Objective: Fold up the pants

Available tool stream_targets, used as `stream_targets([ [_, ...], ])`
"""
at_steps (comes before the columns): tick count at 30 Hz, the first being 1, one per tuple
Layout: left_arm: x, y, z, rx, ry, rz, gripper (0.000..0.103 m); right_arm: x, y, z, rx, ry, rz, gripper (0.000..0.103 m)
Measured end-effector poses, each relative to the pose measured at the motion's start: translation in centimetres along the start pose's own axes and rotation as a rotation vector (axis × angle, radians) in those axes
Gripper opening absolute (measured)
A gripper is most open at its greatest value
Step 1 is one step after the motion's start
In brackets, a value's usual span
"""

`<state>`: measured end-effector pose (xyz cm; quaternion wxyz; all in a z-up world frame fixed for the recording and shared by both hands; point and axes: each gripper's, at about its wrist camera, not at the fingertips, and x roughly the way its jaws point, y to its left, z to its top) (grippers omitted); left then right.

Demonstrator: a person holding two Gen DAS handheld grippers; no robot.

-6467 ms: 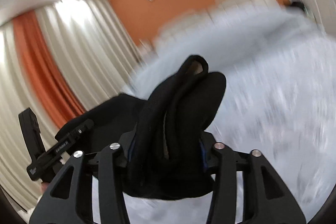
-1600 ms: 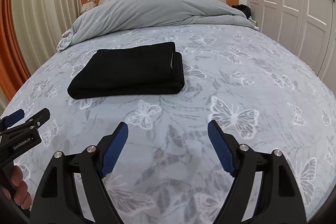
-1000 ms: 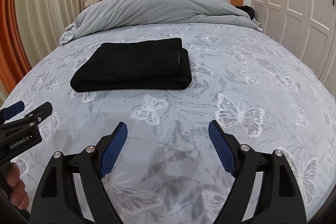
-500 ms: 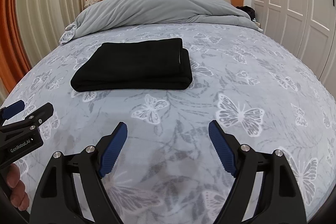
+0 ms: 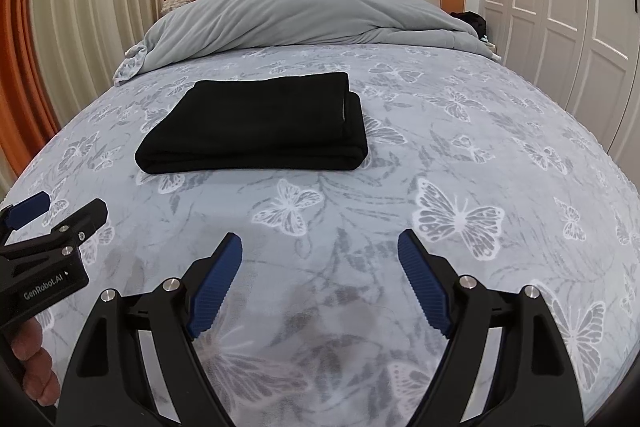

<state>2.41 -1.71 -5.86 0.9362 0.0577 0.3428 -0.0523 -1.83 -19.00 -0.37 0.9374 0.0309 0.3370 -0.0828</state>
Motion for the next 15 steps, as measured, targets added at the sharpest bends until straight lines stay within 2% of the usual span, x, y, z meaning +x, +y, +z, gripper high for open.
stream_targets([
  [7, -0.16, -0.04, -0.09, -0.012, -0.01, -0.018, 0.092, 0.02, 0.03, -0.01, -0.001, 0.001, -0.001, 0.079],
  [10, -0.03, -0.03, 0.03, -0.003, -0.008, 0.026, 0.092, -0.05, 0.0, 0.0, -0.002, -0.007, -0.004, 0.083],
  [15, 0.34, 0.14, 0.02, -0.004, 0.008, 0.034, 0.092, -0.03, -0.08, 0.0, -0.004, -0.005, -0.002, 0.083],
])
